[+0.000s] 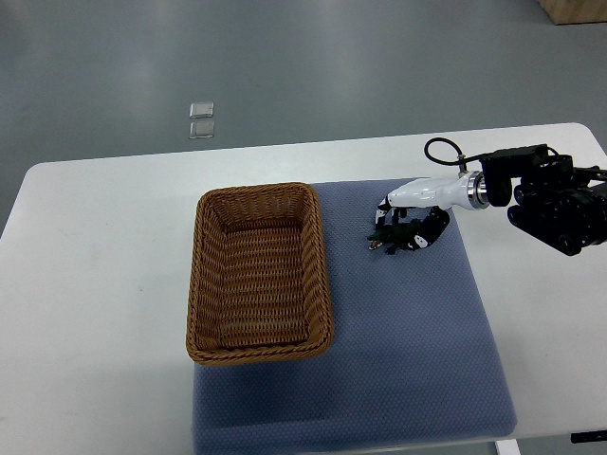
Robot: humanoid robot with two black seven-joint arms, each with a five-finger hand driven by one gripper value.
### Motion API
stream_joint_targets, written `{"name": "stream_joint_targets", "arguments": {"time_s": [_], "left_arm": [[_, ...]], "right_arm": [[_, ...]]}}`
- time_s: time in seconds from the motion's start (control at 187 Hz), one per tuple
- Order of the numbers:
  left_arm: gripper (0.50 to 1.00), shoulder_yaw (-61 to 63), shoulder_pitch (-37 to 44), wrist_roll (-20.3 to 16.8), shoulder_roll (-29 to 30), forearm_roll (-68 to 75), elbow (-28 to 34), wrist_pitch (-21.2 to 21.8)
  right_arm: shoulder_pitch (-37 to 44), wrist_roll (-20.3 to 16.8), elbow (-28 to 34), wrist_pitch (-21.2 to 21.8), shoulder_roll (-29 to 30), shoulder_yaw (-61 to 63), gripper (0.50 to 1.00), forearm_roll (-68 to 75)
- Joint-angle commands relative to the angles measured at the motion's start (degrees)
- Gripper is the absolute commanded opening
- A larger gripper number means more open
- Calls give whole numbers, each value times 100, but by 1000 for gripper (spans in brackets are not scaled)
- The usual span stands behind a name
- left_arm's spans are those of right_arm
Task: Place crocodile in brown basket with right hand
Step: 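Close the right hand fingers around the crocodile, then lift the crocodile and carry it over the wicker basket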
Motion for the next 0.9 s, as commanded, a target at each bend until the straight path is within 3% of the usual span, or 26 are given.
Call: {"name": "stream_joint_targets", "arguments": {"time_s": [0.0, 0.134, 0.892], "left_arm": [[1000, 7, 0, 0, 0, -2, 0, 0], [1000, -2, 0, 0, 0, -2, 0, 0], [1000, 7, 0, 0, 0, -2, 0, 0]], "right_arm": [[0, 81, 0, -14, -1, -58, 531, -1], [9, 125, 0, -32, -1, -85, 500, -1], [431, 171, 26, -50, -36, 30, 500, 113]]}}
